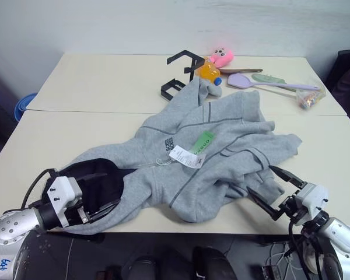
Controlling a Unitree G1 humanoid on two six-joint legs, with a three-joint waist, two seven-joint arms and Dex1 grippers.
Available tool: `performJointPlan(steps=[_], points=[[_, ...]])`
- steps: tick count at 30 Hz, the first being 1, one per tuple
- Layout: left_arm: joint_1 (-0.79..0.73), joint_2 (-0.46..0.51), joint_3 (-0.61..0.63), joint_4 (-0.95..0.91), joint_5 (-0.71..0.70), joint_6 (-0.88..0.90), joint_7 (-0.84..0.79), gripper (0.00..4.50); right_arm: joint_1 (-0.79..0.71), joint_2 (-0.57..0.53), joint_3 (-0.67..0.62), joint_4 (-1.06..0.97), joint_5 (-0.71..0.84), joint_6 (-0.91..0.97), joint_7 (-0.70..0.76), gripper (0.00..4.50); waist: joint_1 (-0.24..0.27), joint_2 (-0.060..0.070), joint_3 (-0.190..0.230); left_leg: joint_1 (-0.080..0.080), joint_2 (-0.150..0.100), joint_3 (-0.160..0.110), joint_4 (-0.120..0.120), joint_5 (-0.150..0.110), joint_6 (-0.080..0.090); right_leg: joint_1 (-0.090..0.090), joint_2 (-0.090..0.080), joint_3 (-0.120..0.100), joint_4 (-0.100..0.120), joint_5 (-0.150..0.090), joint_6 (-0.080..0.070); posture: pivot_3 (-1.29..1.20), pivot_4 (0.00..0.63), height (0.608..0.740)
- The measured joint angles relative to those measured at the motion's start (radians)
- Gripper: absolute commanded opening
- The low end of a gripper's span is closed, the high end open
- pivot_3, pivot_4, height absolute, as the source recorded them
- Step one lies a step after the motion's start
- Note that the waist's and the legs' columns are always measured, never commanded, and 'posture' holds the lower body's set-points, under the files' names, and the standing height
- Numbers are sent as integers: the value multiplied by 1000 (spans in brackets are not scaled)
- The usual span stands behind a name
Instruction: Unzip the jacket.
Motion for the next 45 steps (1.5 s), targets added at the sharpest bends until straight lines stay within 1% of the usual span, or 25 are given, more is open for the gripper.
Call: performJointPlan(steps=[2, 5, 7, 10, 13, 16, 20, 24, 27, 29, 30, 31, 33, 35, 39, 42, 45], points=[[5, 0, 0, -9, -3, 14, 5, 4500, 0, 1, 2, 9, 3, -4, 6, 4476, 0, 0, 0, 0, 0, 0, 0, 0, 0, 0, 0, 0, 0, 0, 0, 0, 150, 740], [17, 2, 6, -32, -49, 105, 22, 4500, -1, 24, 2, 22, 18, -4, 5, 4476, 0, 0, 0, 0, 0, 0, 0, 0, 0, 0, 0, 0, 0, 0, 0, 0, 150, 740], [19, 20, 6, -32, -67, 138, 7, 4500, -1, 28, 2, 26, 19, -4, 6, 4476, 0, 0, 0, 0, 0, 0, 0, 0, 0, 0, 0, 0, 0, 0, 0, 0, 150, 740], [8, 66, 19, -29, -143, 219, -45, 4500, 5, 31, 2, 9, 35, 8, 6, 4476, 0, 0, 0, 0, 0, 0, 0, 0, 0, 0, 0, 0, 0, 0, 0, 0, 150, 740], [2, 73, 39, -31, -163, 212, -74, 4500, 35, 21, 3, -53, 42, 27, 13, 4476, 0, 0, 0, 0, 0, -1, 0, 0, 0, 0, 0, 0, 0, 0, 0, 0, 150, 740], [8, 63, 56, -35, -168, 200, -81, 4500, 47, -20, -9, -64, -15, 5, 10, 4476, 0, 0, 0, 0, 0, 0, 0, 0, 0, 0, 0, 0, -1, 0, 0, 0, 150, 740], [-5, 23, 52, -68, -176, 186, -67, 4500, 37, -54, -24, -73, -17, 10, 10, 4476, 0, 0, 0, 0, 0, 0, 0, 0, 0, 0, 0, 0, 0, 0, 0, 0, 150, 740], [-44, 2, 26, -104, -177, 180, -44, 4500, -5, -77, -4, -147, 1, 45, 23, 4476, 1, 0, 0, 0, 0, 0, 0, 0, 0, 0, 0, 0, 0, 0, 0, 0, 150, 740], [-110, 2, -1, -119, -192, 211, -17, 4500, -110, -97, 50, -226, 49, 148, 19, 4476, -1, 0, 0, 0, 0, 0, 0, 1, -1, 0, 0, 0, 1, 0, 0, 0, 150, 740], [-193, 2, -68, -119, -186, 236, 1, 4500, -274, -101, 140, -271, 85, 292, 0, 4476, -4, 0, 0, 0, 0, 0, 1, 2, -1, 0, 0, 1, 1, 0, 0, 0, 150, 740], [-221, 1, -100, -120, -179, 241, 5, 4500, -332, -103, 177, -290, 87, 344, -5, 4476, -3, 0, 0, 0, 0, 0, 1, 2, -1, -1, 0, 0, 2, 0, 0, 0, 150, 740], [-243, -2, -133, -113, -164, 245, 10, 4500, -394, -104, 219, -293, 74, 395, -10, 4476, -2, 0, 0, 0, 0, -1, 1, 2, -2, -1, 1, -1, 3, 0, 0, 0, 150, 740], [-310, -30, -208, -65, -114, 246, 33, 4500, -533, -103, 331, -250, -8, 496, -22, 4476, -2, 0, 0, -1, -1, -1, 1, 2, -1, -1, 1, -1, 4, 0, 0, 0, 150, 740], [-358, -55, -270, -15, -63, 242, 52, 4500, -630, -90, 423, -196, -81, 567, -33, 4476, 3, 0, 0, -2, -1, -2, 1, 2, -1, -1, 1, -2, 4, 0, 0, 0, 150, 740], [-431, -115, -336, 79, 9, 233, 102, 4500, -756, -41, 555, -64, -197, 618, -26, 4476, 0, 0, 0, -5, -4, -1, 1, 2, 1, -3, 2, -4, 4, 0, 0, 0, 150, 740], [-489, -160, -383, 143, 61, 216, 131, 4500, -844, -5, 659, 39, -275, 609, 18, 4476, -1, 0, 0, -5, -6, -1, 2, 2, 3, -2, 2, -7, 4, 1, 2, 0, 150, 740], [-503, -177, -413, 180, 98, 209, 143, 4500, -874, 4, 686, 78, -308, 623, 41, 4476, 1, 0, 0, -6, -6, -2, 2, 3, 4, -2, 1, -8, 4, 1, 2, 0, 150, 740]])
